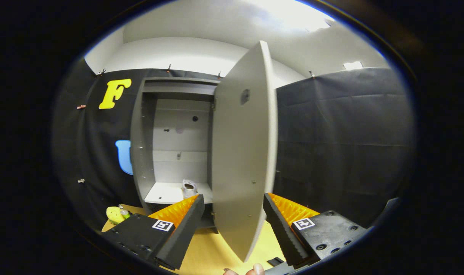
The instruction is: Open the shoe cabinet door, grab the shoes and put them into the shoe cabinet, then close the shoe cabinet door.
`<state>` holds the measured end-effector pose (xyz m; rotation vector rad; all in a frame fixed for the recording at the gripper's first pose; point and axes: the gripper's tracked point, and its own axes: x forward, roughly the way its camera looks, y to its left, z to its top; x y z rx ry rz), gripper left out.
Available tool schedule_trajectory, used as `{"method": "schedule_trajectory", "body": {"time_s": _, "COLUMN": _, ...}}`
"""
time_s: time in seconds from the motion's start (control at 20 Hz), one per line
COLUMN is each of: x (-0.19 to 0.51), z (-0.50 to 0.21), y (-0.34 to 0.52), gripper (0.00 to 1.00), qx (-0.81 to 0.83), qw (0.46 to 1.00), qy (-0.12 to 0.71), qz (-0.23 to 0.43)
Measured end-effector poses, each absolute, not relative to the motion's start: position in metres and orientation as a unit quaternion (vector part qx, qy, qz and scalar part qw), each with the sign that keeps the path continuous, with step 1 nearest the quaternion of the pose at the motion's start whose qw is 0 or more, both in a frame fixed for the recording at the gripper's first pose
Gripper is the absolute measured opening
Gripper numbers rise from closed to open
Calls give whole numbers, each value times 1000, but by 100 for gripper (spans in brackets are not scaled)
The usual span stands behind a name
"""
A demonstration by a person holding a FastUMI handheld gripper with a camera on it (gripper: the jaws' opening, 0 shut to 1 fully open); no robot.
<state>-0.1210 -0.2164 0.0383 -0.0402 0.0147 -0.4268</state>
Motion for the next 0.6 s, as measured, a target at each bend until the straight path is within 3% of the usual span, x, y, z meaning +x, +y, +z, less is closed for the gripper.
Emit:
{"method": "schedule_trajectory", "body": {"time_s": 0.25, "x": -135, "z": 38, "y": -291, "gripper": 98, "qx": -13, "qw": 976, "qy": 6, "qz": -218}}
{"method": "schedule_trajectory", "body": {"time_s": 0.6, "x": -86, "z": 1, "y": -322, "gripper": 98, "qx": 8, "qw": 991, "qy": 40, "qz": -131}}
